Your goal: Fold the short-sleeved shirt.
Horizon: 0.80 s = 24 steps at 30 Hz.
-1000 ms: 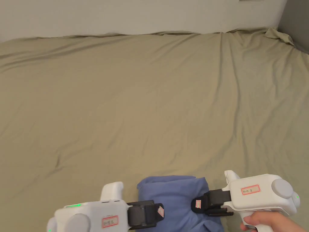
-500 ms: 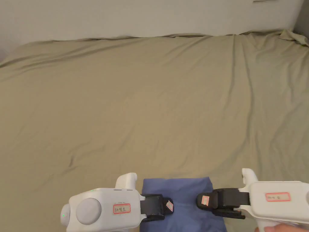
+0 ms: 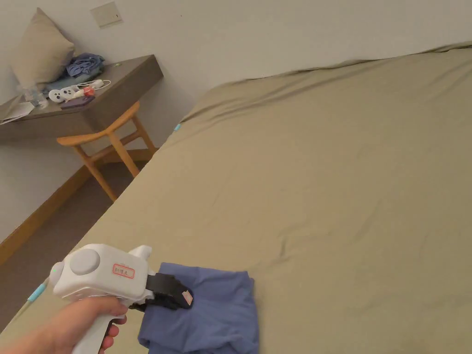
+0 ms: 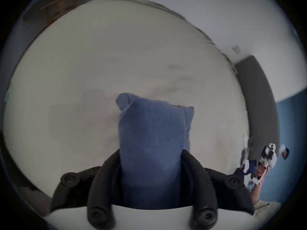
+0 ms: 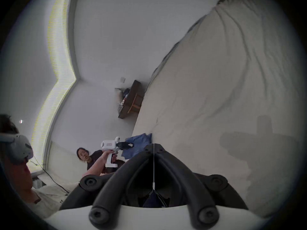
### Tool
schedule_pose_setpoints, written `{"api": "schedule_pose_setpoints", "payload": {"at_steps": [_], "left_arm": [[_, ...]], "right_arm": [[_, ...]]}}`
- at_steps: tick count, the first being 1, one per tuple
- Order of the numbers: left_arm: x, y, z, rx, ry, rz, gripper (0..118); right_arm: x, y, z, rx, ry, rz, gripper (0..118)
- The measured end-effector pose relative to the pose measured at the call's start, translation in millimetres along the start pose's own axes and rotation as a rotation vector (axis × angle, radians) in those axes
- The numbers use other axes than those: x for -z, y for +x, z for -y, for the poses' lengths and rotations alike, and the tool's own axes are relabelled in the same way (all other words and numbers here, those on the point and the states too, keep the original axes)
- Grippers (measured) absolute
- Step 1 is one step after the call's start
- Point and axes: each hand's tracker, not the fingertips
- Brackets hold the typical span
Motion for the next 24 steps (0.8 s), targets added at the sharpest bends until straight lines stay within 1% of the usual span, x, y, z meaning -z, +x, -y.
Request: {"api": "schedule_pose_setpoints", "payload": {"at_steps": [1,3,6,8,9,10,11,12,13,15,16,17,18,19,20,21,22,23,24], "left_arm": [[-2,-15,-3,-0.003,-0.003,-0.027,43],[1,-40,-8,-0.051,-0.03,-0.086,43],[15,-62,-7,-0.055,-0.069,-0.184,43],[28,-75,-4,-0.089,-0.07,-0.207,43],[40,-77,-1,-0.109,-0.082,-0.245,59],[49,-74,3,-0.049,-0.06,-0.426,99],[55,-71,7,0.01,-0.043,-0.548,118],[47,-71,16,0.074,0.065,-0.554,118],[41,-77,17,0.026,0.003,-0.48,118],[25,-83,22,-0.135,0.079,-0.434,118],[14,-85,24,-0.188,0.099,-0.412,118],[-10,-56,28,-0.212,0.12,-0.398,118],[-28,-45,30,-0.22,0.153,-0.427,113],[-45,-29,32,-0.179,0.207,-0.499,85],[-61,-13,32,-0.121,0.272,-0.573,6],[-56,-34,13,-0.049,0.339,-0.679,0],[-77,-18,12,0.016,0.411,-0.818,0],[-98,-9,7,-0.04,0.535,-0.87,0],[-123,-1,3,-0.038,0.622,-0.857,0]], "right_arm": [[2,3,3,0.027,0.011,0.012,2],[6,4,6,0.043,0.018,0.025,2],[7,-3,3,0.038,0.026,0.03,2],[6,-7,-3,0.017,0.027,0.035,2],[6,-11,-4,0.001,0.027,0.039,2],[6,-15,-5,-0.015,0.026,0.046,2],[6,-19,-6,-0.028,0.028,0.054,2],[5,-22,-6,-0.044,0.028,0.064,2],[5,-25,-6,-0.06,0.025,0.075,2],[4,-31,-5,-0.096,0.032,0.117,2],[4,-35,-4,-0.106,0.034,0.132,2],[3,-35,-4,-0.117,0.034,0.148,2],[2,-37,-5,-0.143,0.048,0.197,2],[-1,-40,-7,-0.171,0.07,0.254,2],[-2,-44,-10,-0.202,0.085,0.311,2],[-4,-49,-15,-0.256,0.109,0.409,2],[-6,-55,-21,-0.313,0.139,0.52,2],[-7,-60,-27,-0.38,0.165,0.635,2],[-10,-67,-38,-0.443,0.211,0.775,2]]}}
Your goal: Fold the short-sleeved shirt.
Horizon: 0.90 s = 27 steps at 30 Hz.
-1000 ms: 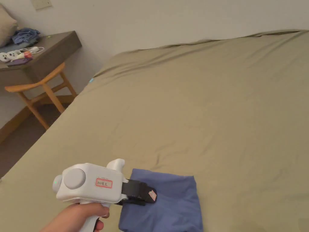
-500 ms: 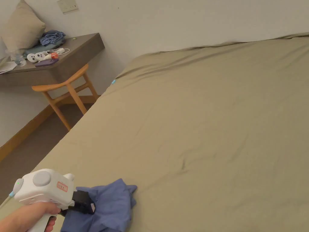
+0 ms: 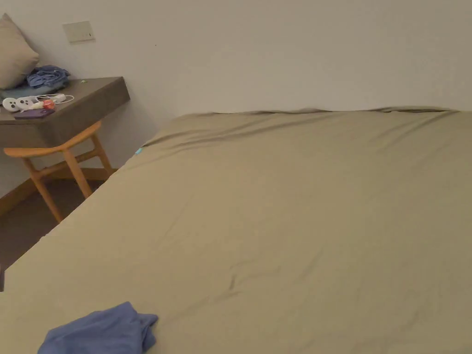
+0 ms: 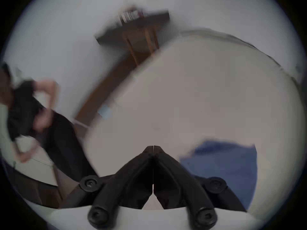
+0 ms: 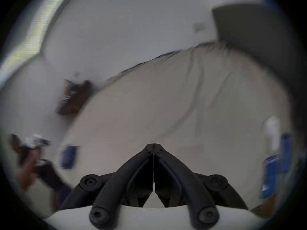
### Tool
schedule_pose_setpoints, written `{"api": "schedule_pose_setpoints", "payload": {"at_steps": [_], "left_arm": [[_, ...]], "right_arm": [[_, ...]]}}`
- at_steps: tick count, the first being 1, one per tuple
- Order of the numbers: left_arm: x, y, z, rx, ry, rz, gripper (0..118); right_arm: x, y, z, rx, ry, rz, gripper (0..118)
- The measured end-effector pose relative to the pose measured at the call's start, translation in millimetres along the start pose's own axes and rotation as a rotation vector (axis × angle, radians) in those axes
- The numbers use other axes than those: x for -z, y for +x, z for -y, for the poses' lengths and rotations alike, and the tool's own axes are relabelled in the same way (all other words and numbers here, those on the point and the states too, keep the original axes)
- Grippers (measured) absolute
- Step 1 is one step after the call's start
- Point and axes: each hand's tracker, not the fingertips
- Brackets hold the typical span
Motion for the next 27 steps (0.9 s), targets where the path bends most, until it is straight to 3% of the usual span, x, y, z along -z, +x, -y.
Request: {"api": "schedule_pose_setpoints", "payload": {"at_steps": [1,4,7,11,14,19,24,27], "left_arm": [[5,-5,-5,-0.025,0.049,0.014,0],[-25,-12,-35,-0.128,0.045,0.027,0],[-74,9,-57,-0.148,0.192,0.045,0],[-147,75,-71,-0.139,0.38,0.213,0],[-222,139,-68,-0.127,0.495,0.345,0],[-292,230,-72,-0.107,0.594,0.557,0],[-317,262,-66,-0.098,0.557,0.685,0],[-317,260,-64,-0.072,0.597,0.605,0]], "right_arm": [[-4,2,-11,-0.011,0.036,0.102,2],[-22,15,-48,0.004,0.195,0.203,2],[-28,7,-81,-0.114,0.286,0.366,2],[-35,-22,-116,-0.095,0.391,0.347,2],[-38,-57,-134,-0.14,0.476,0.347,2],[-39,-101,-154,-0.191,0.521,0.228,2],[-42,-106,-160,-0.174,0.523,0.249,2],[-47,-88,-158,-0.119,0.548,0.266,2]]}}
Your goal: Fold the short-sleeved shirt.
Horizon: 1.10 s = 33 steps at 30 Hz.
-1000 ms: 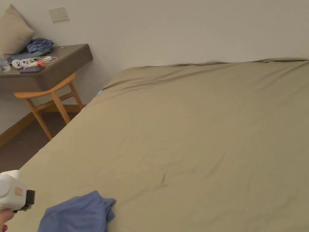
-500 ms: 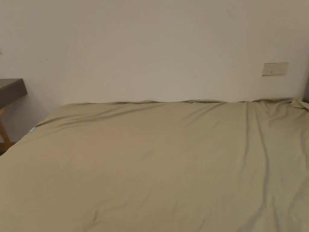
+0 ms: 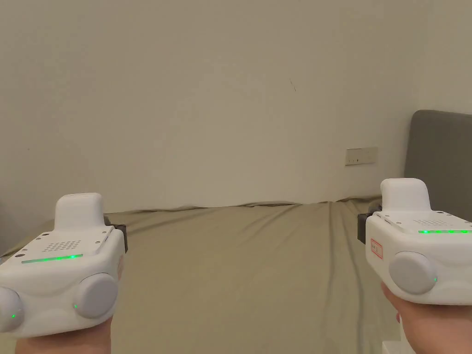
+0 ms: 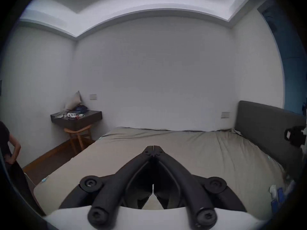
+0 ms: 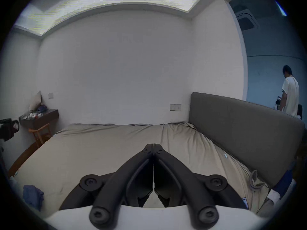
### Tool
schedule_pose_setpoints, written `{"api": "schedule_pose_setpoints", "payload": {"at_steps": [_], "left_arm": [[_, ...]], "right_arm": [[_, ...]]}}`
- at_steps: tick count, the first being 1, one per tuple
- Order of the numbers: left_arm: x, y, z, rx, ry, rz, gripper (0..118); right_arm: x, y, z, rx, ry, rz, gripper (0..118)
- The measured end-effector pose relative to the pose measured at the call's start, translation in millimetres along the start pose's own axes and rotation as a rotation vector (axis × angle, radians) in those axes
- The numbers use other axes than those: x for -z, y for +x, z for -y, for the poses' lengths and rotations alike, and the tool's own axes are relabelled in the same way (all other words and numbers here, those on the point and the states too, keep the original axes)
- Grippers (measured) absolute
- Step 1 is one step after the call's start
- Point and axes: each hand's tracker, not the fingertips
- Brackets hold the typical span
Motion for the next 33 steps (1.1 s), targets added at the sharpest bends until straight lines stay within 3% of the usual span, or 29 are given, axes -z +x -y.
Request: {"api": "schedule_pose_setpoints", "payload": {"at_steps": [3,8,11,12,13,14,15,16,19,21,25,26,28,30,33], "left_arm": [[-5,-7,-5,-0.083,0.008,0.027,0],[-13,5,-12,-0.032,0.014,0.041,0],[-18,7,-13,-0.044,0.027,0.063,0],[-18,7,-13,-0.049,0.025,0.073,6],[-17,7,-13,-0.04,0.011,0.062,50],[-13,7,-13,-0.035,-0.026,0.023,118],[-15,3,-19,-0.033,0.137,0.064,118],[-12,0,-20,-0.055,0.043,0.063,118],[-15,0,-19,-0.075,0.025,0.08,118],[-14,2,-17,-0.062,0.027,0.066,118],[-15,4,-14,-0.048,0.018,0.075,118],[-18,5,-14,-0.045,0.02,0.076,118],[-16,4,-14,-0.045,0.014,0.079,118],[-19,3,-13,-0.054,-0.017,0.085,118],[-20,2,-13,-0.055,-0.009,0.088,118]], "right_arm": [[-1,2,0,0.025,-0.017,-0.025,2],[-6,-13,-2,-0.054,0.011,-0.031,2],[-9,-18,-3,-0.056,0.025,-0.04,3],[-9,-18,-4,-0.059,0.024,-0.054,8],[-10,-19,-7,-0.06,0.021,-0.052,42],[-7,-20,-8,-0.061,0.017,-0.039,118],[-3,-17,-3,-0.048,-0.021,-0.031,116],[2,-12,1,-0.042,0.019,-0.047,117],[5,-2,17,-0.039,0.026,-0.056,118],[-11,-19,-13,-0.051,0.018,-0.089,118],[-14,-25,-14,-0.047,0.013,-0.114,118],[-14,-28,-14,-0.049,0.016,-0.11,118],[-15,-39,-16,-0.102,0.017,0.033,118],[-14,-49,-16,-0.137,0.022,0.108,118],[-16,-48,-16,-0.115,0.022,0.033,118]]}}
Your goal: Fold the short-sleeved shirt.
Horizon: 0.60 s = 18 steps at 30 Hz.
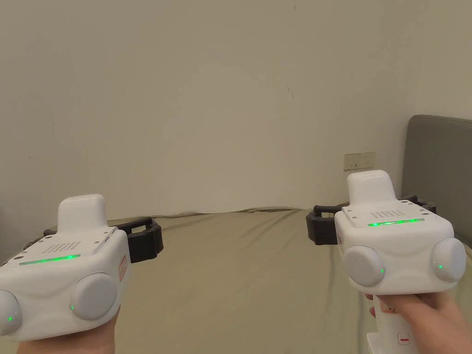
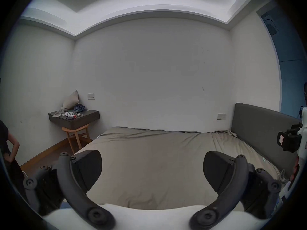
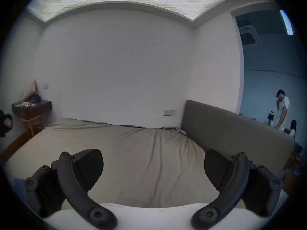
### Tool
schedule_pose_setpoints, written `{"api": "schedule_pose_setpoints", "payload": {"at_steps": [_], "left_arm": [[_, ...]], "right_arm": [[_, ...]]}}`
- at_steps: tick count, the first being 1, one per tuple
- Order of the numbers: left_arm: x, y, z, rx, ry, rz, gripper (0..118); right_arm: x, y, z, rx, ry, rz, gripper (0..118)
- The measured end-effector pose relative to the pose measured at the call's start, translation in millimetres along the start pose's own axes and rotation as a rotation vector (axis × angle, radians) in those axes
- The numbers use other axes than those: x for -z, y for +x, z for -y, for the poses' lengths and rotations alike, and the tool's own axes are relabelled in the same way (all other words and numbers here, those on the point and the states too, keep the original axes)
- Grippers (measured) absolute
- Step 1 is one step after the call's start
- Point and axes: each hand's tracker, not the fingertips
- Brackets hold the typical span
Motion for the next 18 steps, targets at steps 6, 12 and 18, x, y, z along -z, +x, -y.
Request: {"api": "schedule_pose_setpoints", "payload": {"at_steps": [6,12,18], "left_arm": [[-2,-4,0,0.001,-0.008,-0.009,118],[-3,-3,-3,0.009,-0.006,0.0,118],[-4,-1,-4,0.019,-0.006,0.0,118]], "right_arm": [[-3,10,-1,0.069,-0.004,-0.04,118],[-10,3,-2,0.069,0.007,-0.034,118],[-14,-1,-3,0.035,0.029,-0.044,118]]}}
